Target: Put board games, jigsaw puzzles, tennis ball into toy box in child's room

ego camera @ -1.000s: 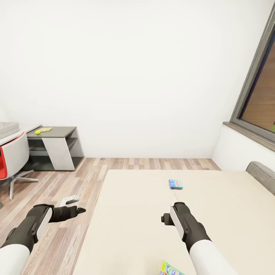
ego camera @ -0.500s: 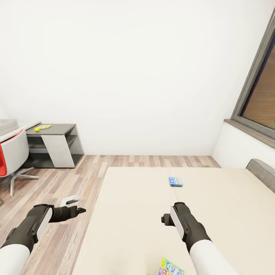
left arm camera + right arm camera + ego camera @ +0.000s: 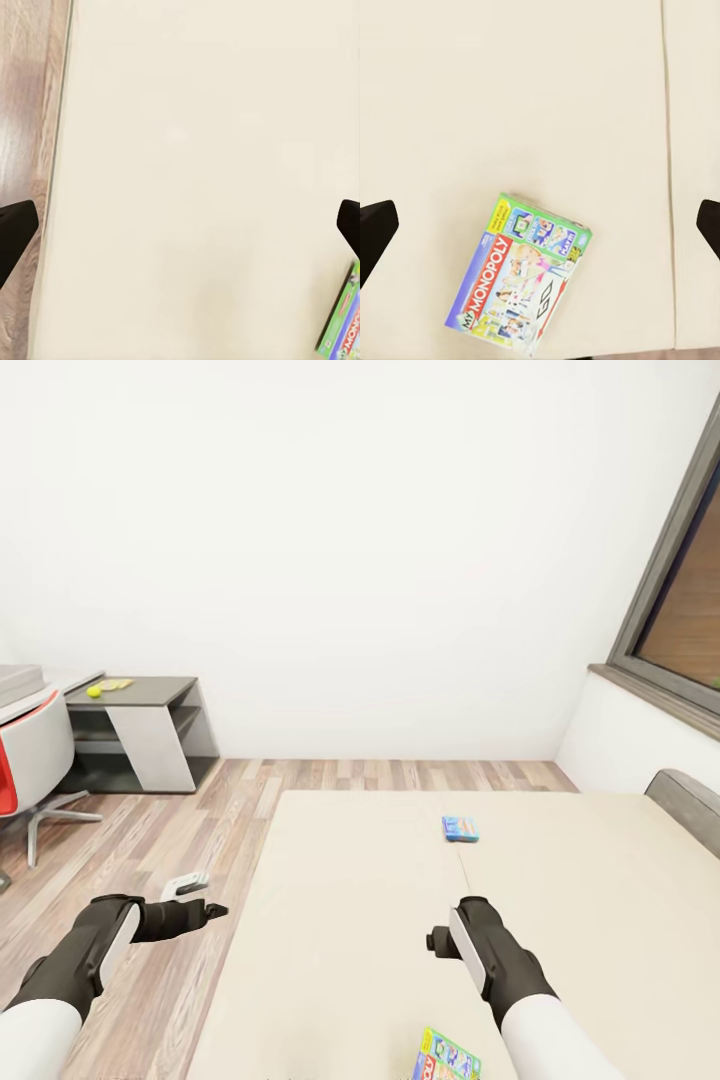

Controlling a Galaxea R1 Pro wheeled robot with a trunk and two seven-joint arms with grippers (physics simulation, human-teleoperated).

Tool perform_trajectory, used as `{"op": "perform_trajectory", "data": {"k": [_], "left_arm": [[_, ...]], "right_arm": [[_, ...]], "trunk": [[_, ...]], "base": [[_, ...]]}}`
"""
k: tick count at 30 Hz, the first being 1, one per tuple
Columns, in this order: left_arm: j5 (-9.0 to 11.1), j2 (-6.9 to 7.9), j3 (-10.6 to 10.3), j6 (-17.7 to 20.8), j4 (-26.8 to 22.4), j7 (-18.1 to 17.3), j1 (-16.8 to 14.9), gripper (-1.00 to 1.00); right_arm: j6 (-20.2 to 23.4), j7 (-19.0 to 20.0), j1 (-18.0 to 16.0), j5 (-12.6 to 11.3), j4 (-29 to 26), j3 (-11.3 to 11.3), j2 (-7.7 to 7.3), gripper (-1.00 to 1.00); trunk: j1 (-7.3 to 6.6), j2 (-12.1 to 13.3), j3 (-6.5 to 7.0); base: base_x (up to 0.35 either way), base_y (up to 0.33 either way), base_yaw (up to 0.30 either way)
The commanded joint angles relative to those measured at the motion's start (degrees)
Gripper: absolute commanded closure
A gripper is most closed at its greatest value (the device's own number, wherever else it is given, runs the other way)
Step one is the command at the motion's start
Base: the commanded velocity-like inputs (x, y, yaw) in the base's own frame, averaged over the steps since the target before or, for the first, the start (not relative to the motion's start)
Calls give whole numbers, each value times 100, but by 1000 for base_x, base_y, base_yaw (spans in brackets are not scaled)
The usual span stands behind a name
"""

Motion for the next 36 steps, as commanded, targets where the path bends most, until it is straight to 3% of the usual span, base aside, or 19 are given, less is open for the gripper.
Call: {"op": "perform_trajectory", "data": {"k": [1, 15, 18, 20, 22, 24, 26, 27, 29, 33, 36], "left_arm": [[55, -8, 7, 50, -4, 14, -5, -100], [70, -77, -173, 51, -46, -48, 7, -100], [87, -78, -183, 218, -231, -343, 21, -100], [92, -66, -186, 427, -402, -845, 33, -100], [89, -50, -185, 580, -543, -1599, 51, -100], [68, -30, -180, 686, -642, -2779, 89, -100], [53, -10, -172, 719, -667, -3349, 101, -100], [46, 46, -165, 730, -669, -3854, 121, -100], [35, 188, -169, 730, -621, -4397, 157, -100], [39, 333, -151, 719, -548, -4872, 187, -100], [37, 364, -138, 720, -531, -4986, 194, -100]], "right_arm": [[-22, -33, -4, -27, 24, -18, 2, -100], [-135, -43, -3, -23, 370, -13, -47, -100], [-130, -42, -3, -22, 378, -13, -60, -100], [-127, -38, -3, -21, 381, -16, -63, -100], [-122, -36, -3, -22, 382, -17, -65, -100], [-115, -33, -6, -24, 382, -18, -80, -100], [-111, -28, -6, -25, 382, -19, -91, -100], [-108, -24, -6, -25, 383, -19, -101, -100], [-106, -22, -4, -27, 384, -18, -125, -100], [-104, -25, -3, -33, 383, -16, -149, -100], [-104, -22, -5, -29, 383, -18, -160, -100]], "trunk": [[3, -12, -22], [3, -12, -154], [3, -12, -182], [3, -12, -201], [3, -12, -220], [3, -12, -239], [3, -12, -258], [3, -12, -268], [3, -12, -286], [3, -12, -324], [3, -12, -353]], "base": [[0, 0, 0], [0, 0, 0], [0, 0, 0], [0, 0, 0], [0, 0, 0], [0, 0, 0], [0, 0, 0], [0, 0, 0], [0, 0, 0], [0, 0, 0], [0, 0, 0]]}}
